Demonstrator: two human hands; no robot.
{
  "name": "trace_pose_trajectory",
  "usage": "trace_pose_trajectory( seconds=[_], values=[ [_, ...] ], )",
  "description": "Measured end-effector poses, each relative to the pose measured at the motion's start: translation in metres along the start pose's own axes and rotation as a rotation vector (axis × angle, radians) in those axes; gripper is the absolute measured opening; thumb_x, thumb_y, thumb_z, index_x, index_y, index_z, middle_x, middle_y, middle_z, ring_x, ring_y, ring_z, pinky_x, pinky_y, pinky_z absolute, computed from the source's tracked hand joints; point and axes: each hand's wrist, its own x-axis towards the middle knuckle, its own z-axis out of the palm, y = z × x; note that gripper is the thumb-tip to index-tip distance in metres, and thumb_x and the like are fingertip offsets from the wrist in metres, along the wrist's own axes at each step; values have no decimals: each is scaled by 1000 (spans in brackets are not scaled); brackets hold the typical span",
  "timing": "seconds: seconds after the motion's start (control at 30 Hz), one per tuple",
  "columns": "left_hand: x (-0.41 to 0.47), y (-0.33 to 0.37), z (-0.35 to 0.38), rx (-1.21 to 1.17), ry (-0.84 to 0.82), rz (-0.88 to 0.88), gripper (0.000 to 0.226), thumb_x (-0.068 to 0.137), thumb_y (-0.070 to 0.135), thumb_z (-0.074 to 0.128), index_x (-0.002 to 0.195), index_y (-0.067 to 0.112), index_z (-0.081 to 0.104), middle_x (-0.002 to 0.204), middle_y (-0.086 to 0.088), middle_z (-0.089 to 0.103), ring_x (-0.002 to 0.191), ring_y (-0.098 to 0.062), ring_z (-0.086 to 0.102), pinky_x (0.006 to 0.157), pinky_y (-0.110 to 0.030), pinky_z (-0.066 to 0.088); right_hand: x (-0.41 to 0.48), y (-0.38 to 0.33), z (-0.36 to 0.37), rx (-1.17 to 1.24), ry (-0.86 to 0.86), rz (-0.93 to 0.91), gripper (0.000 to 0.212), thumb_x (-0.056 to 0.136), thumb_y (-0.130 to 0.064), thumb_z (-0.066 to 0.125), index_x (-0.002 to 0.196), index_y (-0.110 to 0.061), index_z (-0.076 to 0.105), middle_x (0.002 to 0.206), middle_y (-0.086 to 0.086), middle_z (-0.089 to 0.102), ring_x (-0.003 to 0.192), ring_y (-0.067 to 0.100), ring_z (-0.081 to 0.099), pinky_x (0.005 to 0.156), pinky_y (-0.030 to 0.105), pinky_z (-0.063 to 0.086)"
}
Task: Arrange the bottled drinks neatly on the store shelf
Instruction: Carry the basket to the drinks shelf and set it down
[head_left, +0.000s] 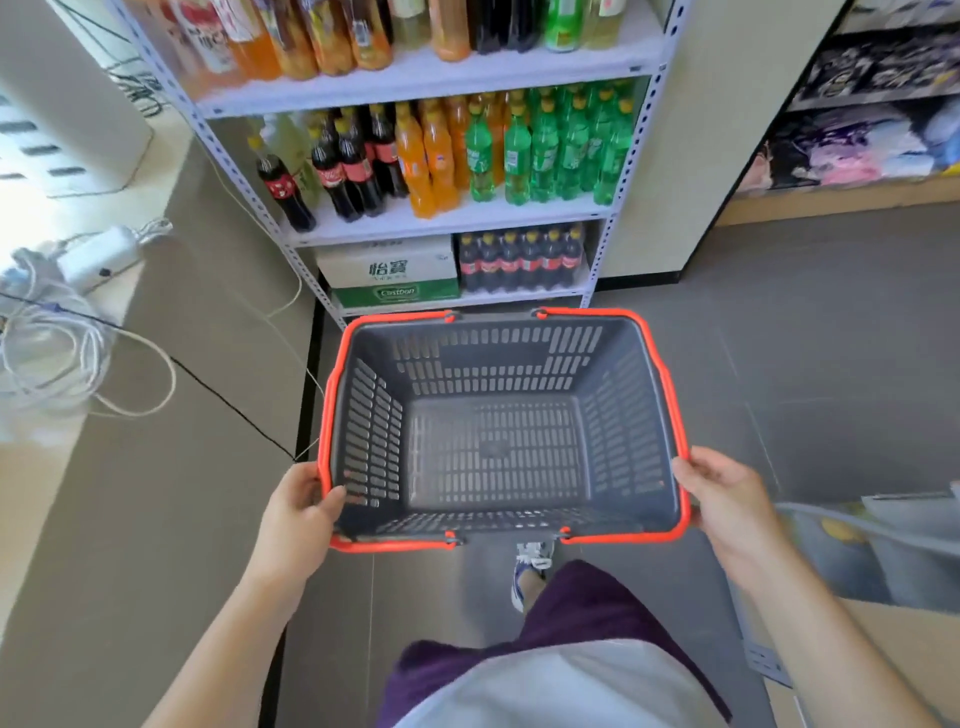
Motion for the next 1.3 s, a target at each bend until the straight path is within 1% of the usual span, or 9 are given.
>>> trace_pose_trajectory(
  seconds=[0.23, 0.33, 0.57, 0.67, 0.77, 0.93, 1.1, 1.2, 1.3],
  values=[
    [136, 53, 15, -40, 14, -127, 25, 94, -7, 54, 96, 16, 63, 85, -4, 71, 73, -27, 69, 74, -52, 58, 137, -73, 73, -67, -40, 115, 27, 94, 5, 53, 107, -14, 65, 81, 2, 68, 64, 12, 64, 49, 20, 50],
    [205, 57, 19, 1, -19, -182, 23, 92, -8, 57, 95, 14, 65, 80, 1, 74, 72, -24, 71, 61, -38, 58, 196, -90, 112, -111, -22, 157, 25, 93, 6, 53, 103, -11, 68, 84, 4, 69, 69, 16, 62, 60, 28, 50],
    [394, 48, 60, 311, -139, -192, 16, 86, 0, 70, 85, 15, 66, 82, -6, 72, 86, -34, 68, 77, -37, 52, 335, -89, 204, -131, 33, 241, 30, 90, 8, 52, 104, -11, 70, 92, 6, 72, 74, 18, 64, 62, 21, 50],
    [464, 25, 88, 448, -192, -202, 12, 89, 11, 70, 91, 17, 60, 84, -9, 70, 68, -29, 63, 66, -36, 51, 396, -73, 236, -130, 56, 282, 30, 91, 7, 51, 106, -14, 66, 89, 4, 67, 67, 12, 57, 46, 10, 43],
    [527, -8, 117, 581, -242, -228, 13, 93, 18, 65, 99, 14, 54, 74, -13, 67, 50, -28, 58, 54, -37, 52, 456, -38, 259, -116, 53, 355, 30, 90, 10, 49, 108, -8, 66, 96, 15, 68, 73, 24, 60, 64, 26, 48],
    [615, -69, 172, 746, -309, -225, 17, 95, 16, 61, 107, 18, 49, 74, -9, 71, 55, -25, 70, 61, -43, 61, 548, 33, 290, -137, 30, 474, 25, 89, 7, 51, 105, -3, 66, 114, 28, 67, 88, 28, 59, 97, 56, 46],
    [680, -137, 223, 796, -320, -289, 21, 91, 6, 56, 110, 15, 51, 75, -9, 72, 58, -24, 72, 68, -44, 61, 616, 102, 310, -170, 11, 528, 28, 89, 6, 51, 111, -4, 65, 113, 22, 69, 88, 28, 62, 96, 54, 48],
    [708, -167, 245, 756, -286, -313, 23, 89, -1, 51, 108, 13, 49, 70, -13, 70, 58, -28, 72, 70, -48, 60, 645, 133, 318, -136, 5, 554, 34, 89, 4, 51, 118, -10, 63, 102, 11, 69, 78, 23, 62, 79, 42, 52],
    [728, -189, 258, 734, -243, -312, 24, 88, -1, 52, 105, 15, 46, 73, -13, 70, 58, -29, 71, 71, -49, 60, 667, 154, 329, -106, 3, 505, 39, 87, 12, 49, 121, -2, 60, 111, 19, 68, 89, 31, 65, 77, 39, 49]
  ],
)
